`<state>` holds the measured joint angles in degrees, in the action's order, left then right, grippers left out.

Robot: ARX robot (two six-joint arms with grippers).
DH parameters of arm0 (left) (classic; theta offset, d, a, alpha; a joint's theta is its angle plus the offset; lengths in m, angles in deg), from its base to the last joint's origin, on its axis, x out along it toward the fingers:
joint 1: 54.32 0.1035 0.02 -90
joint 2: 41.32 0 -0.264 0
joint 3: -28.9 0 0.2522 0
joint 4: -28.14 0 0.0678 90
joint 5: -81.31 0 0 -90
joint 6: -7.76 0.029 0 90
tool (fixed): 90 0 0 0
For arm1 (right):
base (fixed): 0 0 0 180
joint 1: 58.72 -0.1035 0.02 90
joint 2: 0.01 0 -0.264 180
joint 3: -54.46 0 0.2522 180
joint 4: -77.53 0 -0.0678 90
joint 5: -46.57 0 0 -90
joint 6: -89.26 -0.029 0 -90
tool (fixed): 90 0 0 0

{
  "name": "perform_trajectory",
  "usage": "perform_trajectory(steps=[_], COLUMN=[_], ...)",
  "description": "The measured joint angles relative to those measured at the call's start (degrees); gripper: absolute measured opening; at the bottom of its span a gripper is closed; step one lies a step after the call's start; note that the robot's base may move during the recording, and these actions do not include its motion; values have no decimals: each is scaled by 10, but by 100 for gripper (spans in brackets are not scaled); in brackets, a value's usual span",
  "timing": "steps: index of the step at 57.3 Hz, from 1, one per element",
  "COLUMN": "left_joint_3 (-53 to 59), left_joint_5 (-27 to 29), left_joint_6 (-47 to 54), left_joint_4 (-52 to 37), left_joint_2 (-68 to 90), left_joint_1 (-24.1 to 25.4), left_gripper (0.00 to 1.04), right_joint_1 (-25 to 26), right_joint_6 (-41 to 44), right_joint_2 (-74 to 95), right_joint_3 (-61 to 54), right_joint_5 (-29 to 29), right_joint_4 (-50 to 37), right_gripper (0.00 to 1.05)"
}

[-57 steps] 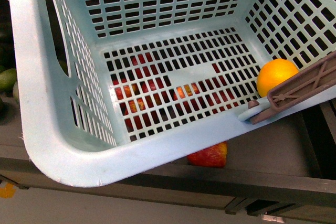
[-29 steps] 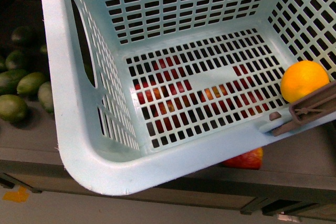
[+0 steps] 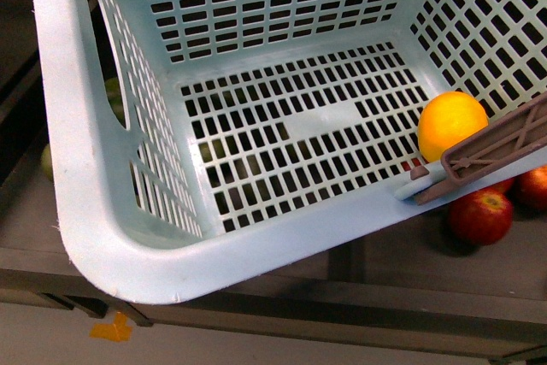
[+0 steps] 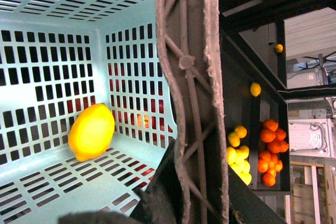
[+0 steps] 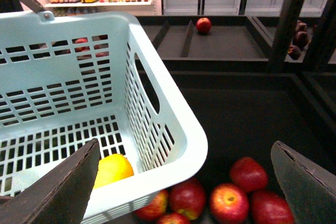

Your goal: Pick lemon and mango into basket

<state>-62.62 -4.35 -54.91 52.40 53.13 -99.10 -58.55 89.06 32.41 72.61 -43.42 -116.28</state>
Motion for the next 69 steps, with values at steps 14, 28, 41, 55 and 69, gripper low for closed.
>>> perform_trajectory(steps=[14, 28, 41, 55, 69], left_joint_3=[0, 0, 0, 0, 0], left_joint_5=[3, 2, 2, 2, 2], left_joint_6=[1, 0, 0, 1, 1], left_joint_4=[0, 0, 0, 0, 0], left_joint_2=[0, 0, 0, 0, 0], left_joint_1=[0, 0, 0, 0, 1], left_gripper=[7, 7, 7, 7, 7], right_joint_1=[0, -1, -1, -1, -1], right_joint_6=[0, 0, 0, 0, 0], right_joint_2=[0, 1, 0, 0, 0], right_joint_3=[0, 0, 0, 0, 0], right_joint_5=[0, 0, 0, 0, 0], right_joint_4=[0, 0, 0, 0, 0], right_gripper=[96, 96, 96, 96, 96])
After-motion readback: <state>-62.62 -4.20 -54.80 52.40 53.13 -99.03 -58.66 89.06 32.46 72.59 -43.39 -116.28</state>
